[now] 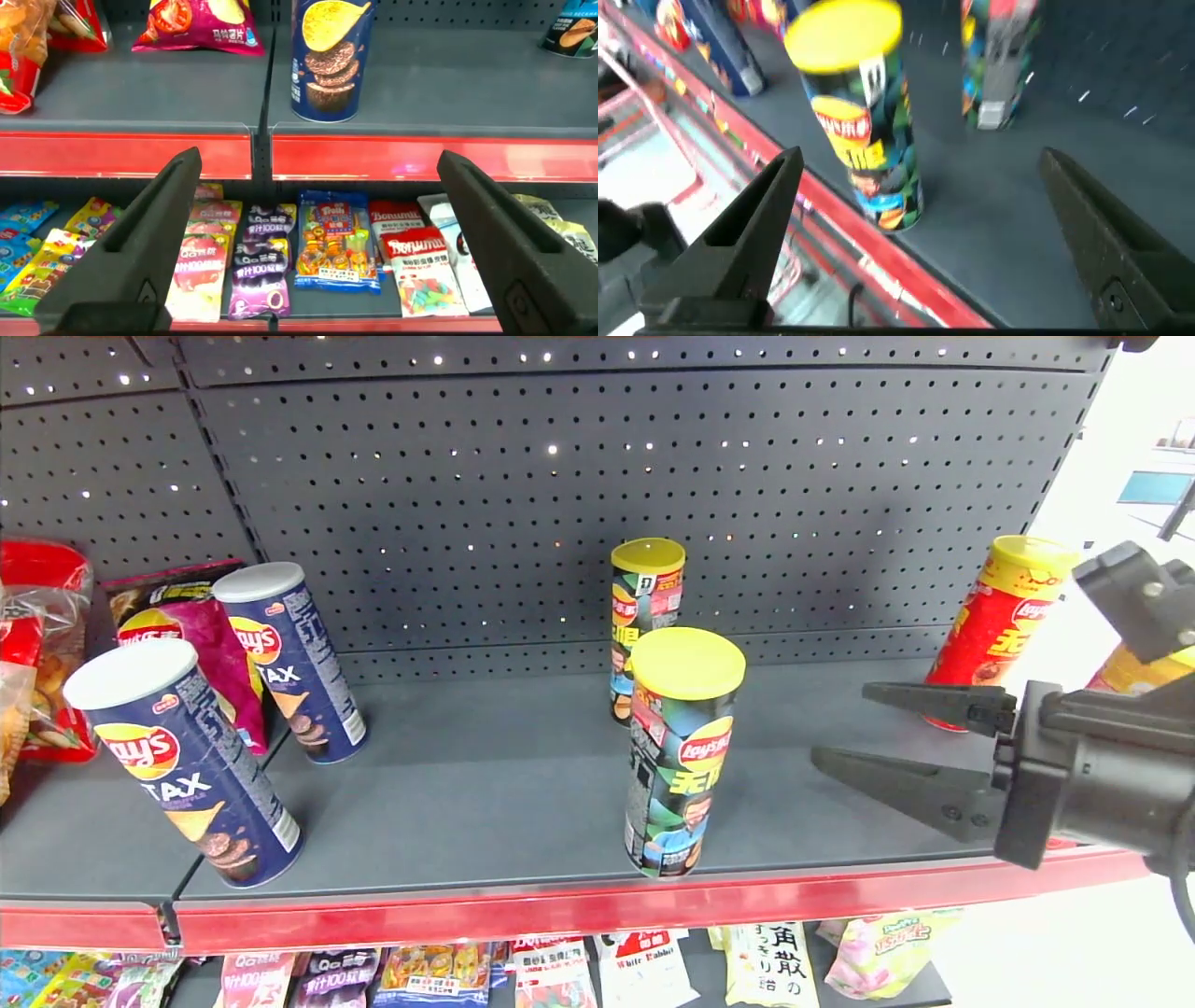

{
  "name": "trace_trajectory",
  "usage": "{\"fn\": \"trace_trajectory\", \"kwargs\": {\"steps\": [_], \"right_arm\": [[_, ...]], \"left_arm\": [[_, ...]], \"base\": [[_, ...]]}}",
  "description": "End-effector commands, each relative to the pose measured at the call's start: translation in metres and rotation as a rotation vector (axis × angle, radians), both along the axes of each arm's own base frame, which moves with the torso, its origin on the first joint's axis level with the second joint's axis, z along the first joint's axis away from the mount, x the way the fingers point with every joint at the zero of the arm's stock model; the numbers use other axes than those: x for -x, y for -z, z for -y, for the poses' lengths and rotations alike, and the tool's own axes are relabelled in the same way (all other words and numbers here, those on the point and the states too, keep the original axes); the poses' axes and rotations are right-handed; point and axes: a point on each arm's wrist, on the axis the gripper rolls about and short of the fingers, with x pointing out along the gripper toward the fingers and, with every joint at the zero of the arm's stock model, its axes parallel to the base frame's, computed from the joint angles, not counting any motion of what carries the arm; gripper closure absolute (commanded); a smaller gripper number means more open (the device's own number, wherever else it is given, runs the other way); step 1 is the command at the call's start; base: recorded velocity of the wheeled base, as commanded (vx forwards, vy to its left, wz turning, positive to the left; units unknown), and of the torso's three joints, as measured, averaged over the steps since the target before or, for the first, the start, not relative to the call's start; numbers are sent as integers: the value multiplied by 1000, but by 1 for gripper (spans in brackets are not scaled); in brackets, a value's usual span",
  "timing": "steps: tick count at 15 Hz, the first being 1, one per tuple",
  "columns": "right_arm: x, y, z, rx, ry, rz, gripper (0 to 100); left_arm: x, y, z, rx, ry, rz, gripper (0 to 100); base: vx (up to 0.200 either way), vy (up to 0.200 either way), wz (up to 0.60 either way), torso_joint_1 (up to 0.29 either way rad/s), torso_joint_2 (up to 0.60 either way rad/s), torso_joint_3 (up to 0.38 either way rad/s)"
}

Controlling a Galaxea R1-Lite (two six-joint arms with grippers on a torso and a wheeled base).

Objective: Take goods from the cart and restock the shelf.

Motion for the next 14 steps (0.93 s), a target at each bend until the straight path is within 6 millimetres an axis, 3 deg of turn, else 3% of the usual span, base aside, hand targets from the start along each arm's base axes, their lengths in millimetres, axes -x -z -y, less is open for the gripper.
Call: {"fn": "trace_trajectory", "kwargs": {"steps": [1,8,14], "right_arm": [[-11,13,-8,30,-5,-57,0],[-34,49,-20,147,94,-165,0],[-44,67,-27,235,144,-189,0]], "left_arm": [[0,0,0,0,-1,1,0],[0,0,0,0,-1,1,0],[0,0,0,0,-1,1,0]], "base": [[0,0,0,0,0,0],[0,0,0,0,0,0],[0,0,0,0,0,0]]}}
